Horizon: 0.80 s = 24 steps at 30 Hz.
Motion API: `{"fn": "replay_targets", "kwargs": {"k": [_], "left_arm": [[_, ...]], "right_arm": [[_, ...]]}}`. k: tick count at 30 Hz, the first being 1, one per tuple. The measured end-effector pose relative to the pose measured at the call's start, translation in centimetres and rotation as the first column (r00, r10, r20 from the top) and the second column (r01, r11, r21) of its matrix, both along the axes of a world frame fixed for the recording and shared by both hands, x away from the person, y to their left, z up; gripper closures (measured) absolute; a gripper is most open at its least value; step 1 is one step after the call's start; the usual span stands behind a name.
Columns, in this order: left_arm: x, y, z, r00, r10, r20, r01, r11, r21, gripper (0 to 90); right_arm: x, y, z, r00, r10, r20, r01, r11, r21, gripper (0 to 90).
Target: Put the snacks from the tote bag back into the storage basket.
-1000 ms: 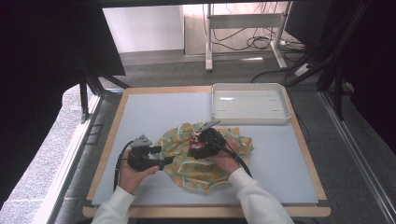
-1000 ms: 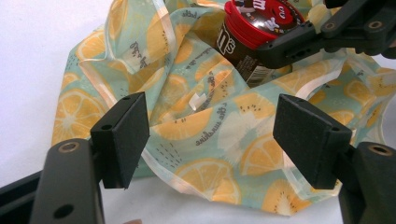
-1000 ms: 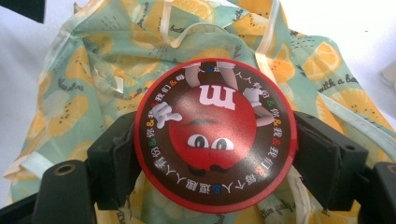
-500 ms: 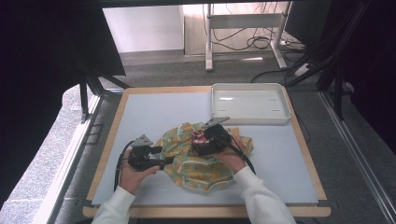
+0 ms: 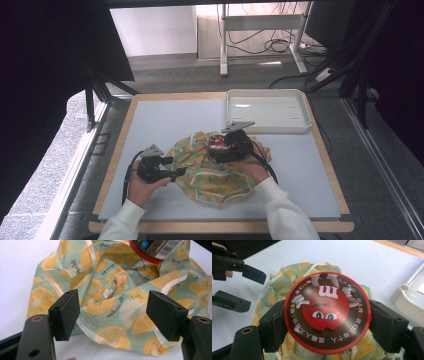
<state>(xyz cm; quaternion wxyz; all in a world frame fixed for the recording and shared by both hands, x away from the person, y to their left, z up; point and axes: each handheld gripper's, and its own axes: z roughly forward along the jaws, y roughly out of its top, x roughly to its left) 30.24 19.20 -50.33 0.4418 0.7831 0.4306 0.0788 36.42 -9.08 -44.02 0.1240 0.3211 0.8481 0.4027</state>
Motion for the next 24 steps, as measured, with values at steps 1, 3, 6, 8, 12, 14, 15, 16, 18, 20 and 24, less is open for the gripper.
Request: {"fn": "replay_targets", "kwargs": {"k": [1,3,6,8,12,14,15,16,18,20,24], "left_arm": [[0.0,0.0,0.0,1.0,0.001,-0.001,-0.001,1.0,0.001,27.1],[0.1,0.0,-0.1,1.0,0.007,-0.004,-0.007,1.0,0.002,27.2],[0.1,0.0,-0.1,1.0,0.006,-0.005,-0.006,0.9999,0.01,27.2],[0.1,0.0,-0.1,0.9999,0.009,-0.004,-0.009,0.9998,0.015,27.1],[0.0,-0.1,-0.1,1.0,0.006,-0.001,-0.006,0.9999,0.015,27.1],[0.0,-0.1,-0.1,1.0,0.002,-0.001,-0.002,0.9999,0.013,27.1],[0.0,0.0,-0.1,1.0,0.002,-0.001,-0.002,0.9999,0.014,27.1],[0.0,0.0,-0.1,1.0,0.005,0.0,-0.005,0.9999,0.013,27.1],[0.1,0.1,0.0,1.0,0.007,0.001,-0.007,0.9999,0.007,27.1],[0.1,0.2,0.2,1.0,0.007,0.005,-0.007,1.0,0.007,27.1],[0.1,0.3,0.2,1.0,0.007,0.004,-0.007,1.0,0.004,27.1]], "right_arm": [[0.0,-0.1,0.2,1.0,-0.002,0.004,0.002,1.0,0.003,22.5],[-0.1,-0.3,0.5,0.9999,-0.015,0.008,0.015,1.0,0.007,22.5],[-0.3,-0.5,1.0,0.9998,-0.015,0.015,0.014,1.0,0.02,22.5],[-0.4,-0.6,1.3,0.9998,-0.016,0.015,0.016,0.999,0.029,22.5],[-0.6,-1.0,1.6,0.9996,-0.024,0.014,0.023,0.999,0.039,22.5],[-0.6,-1.1,1.7,0.9991,-0.038,0.021,0.037,0.998,0.043,22.5],[-0.6,-1.2,1.8,0.9987,-0.045,0.026,0.044,0.998,0.042,22.5],[-0.6,-1.2,1.9,0.9983,-0.051,0.029,0.049,0.998,0.043,22.5],[-0.5,-1.2,2.2,0.9981,-0.055,0.028,0.054,0.998,0.045,22.5],[-0.4,-1.1,2.4,0.998,-0.057,0.025,0.056,0.998,0.037,22.5],[0.0,-0.8,3.0,0.9986,-0.046,0.027,0.045,0.999,0.023,22.5]]}}
